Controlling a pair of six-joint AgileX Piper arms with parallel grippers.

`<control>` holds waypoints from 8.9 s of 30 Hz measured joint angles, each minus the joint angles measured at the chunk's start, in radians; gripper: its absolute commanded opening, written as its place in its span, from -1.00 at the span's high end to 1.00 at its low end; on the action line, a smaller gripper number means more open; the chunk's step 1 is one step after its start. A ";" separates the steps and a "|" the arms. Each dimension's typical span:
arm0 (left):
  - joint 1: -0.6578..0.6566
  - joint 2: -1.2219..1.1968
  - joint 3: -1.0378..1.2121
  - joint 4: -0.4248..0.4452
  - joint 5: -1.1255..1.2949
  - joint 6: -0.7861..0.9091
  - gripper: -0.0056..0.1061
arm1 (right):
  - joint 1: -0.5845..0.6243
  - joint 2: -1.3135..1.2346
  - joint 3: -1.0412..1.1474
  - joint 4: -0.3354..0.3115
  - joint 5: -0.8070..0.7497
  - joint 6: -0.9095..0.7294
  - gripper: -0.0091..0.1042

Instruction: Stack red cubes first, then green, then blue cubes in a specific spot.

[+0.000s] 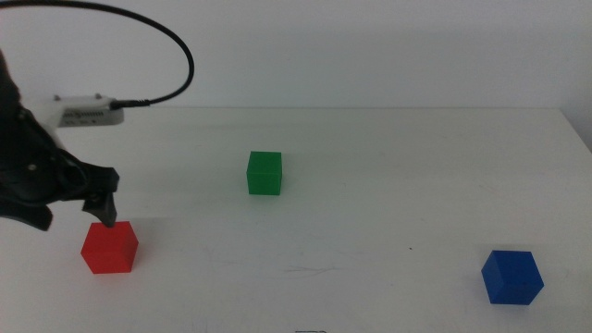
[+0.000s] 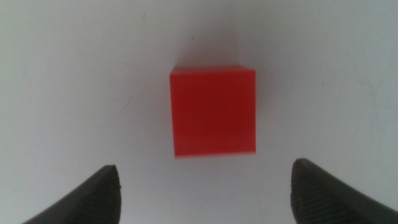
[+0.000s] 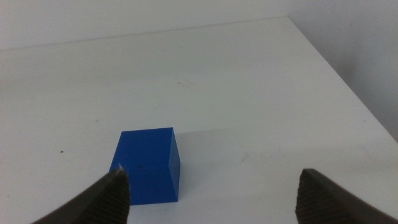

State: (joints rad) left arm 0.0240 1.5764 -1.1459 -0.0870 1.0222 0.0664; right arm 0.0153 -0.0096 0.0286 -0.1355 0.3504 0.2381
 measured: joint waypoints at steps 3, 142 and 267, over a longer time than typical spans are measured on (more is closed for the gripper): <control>0.000 0.047 0.000 -0.008 -0.031 0.000 -0.78 | 0.000 0.000 0.000 0.000 0.000 0.000 -0.66; -0.490 0.404 -0.712 0.139 0.147 -0.453 -0.78 | 0.000 0.000 0.000 0.000 -0.001 0.000 -0.66; -0.767 0.365 -0.590 0.223 0.091 -0.743 -0.78 | 0.000 0.000 0.000 0.000 -0.001 0.000 -0.66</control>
State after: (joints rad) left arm -0.7430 1.9417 -1.7360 0.1360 1.1128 -0.6767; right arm 0.0153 -0.0096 0.0286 -0.1355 0.3494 0.2381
